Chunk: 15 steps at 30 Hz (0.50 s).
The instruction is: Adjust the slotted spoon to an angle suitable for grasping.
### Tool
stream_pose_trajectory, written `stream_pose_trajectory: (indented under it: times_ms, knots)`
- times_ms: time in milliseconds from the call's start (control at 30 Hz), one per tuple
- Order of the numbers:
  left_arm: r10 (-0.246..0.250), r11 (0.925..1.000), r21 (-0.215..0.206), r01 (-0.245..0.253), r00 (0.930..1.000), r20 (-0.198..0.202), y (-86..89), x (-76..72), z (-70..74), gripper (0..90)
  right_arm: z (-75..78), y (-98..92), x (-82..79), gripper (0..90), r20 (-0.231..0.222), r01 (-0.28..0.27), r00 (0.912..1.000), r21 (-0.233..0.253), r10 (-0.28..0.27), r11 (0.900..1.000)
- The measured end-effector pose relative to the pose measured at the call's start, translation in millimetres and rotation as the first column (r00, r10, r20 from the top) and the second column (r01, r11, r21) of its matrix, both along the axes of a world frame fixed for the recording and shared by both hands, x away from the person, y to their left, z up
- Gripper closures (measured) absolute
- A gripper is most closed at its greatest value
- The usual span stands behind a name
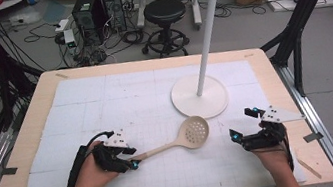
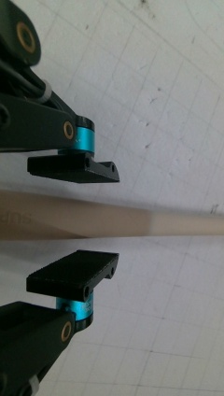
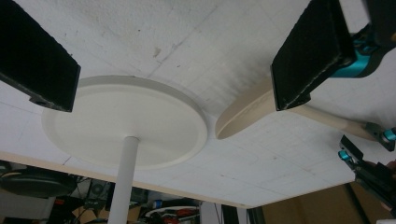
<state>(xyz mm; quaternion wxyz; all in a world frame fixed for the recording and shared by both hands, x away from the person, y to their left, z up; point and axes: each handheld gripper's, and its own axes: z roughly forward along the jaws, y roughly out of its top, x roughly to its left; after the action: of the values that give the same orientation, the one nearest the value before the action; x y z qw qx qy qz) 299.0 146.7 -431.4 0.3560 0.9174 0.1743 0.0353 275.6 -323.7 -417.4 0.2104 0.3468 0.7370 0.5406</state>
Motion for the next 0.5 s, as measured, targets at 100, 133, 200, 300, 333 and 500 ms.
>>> stream_pose_trajectory:
  times_ms: [100, 133, 200, 300, 333, 500]
  knots:
    - [-0.025, 0.9995, 0.017, 0.025, 0.9997, -0.001, -0.6, 0.9, -3.6, 64.8, -0.3, -0.4, -0.1, 0.2, 0.001, 0.002, 1.0000, 0.003, -0.002, 1.000]
    - [-0.035, 0.9992, 0.017, 0.035, 0.9994, 0.006, -0.5, 1.4, -3.2, 69.4, -0.4, -0.5, 0.0, 0.2, 0.003, 0.002, 1.0000, 0.002, -0.002, 1.000]
    - [-0.053, 0.9981, 0.032, 0.053, 0.9986, 0.009, -1.8, 2.2, -2.1, 69.8, -0.3, -0.4, 0.0, 0.2, 0.003, 0.001, 1.0000, 0.002, -0.001, 1.000]
    - [-0.073, 0.9967, 0.037, 0.072, 0.9972, 0.018, -5.6, 3.6, -1.8, 70.0, -0.4, -0.5, 0.2, 0.2, 0.003, 0.000, 1.0000, 0.001, 0.000, 1.000]
    - [-0.089, 0.9955, 0.033, 0.088, 0.9959, 0.019, -10.2, 5.5, -2.0, 70.0, -0.5, -0.3, 0.1, 0.2, -0.004, -0.002, 1.0000, 0.005, 0.002, 1.000]
    - [-0.116, 0.9922, 0.048, 0.115, 0.9931, 0.016, -24.4, 11.1, -0.5, 69.9, 0.0, -1.6, -0.3, 0.2, 0.006, 0.000, 1.0000, 0.009, 0.000, 1.000]
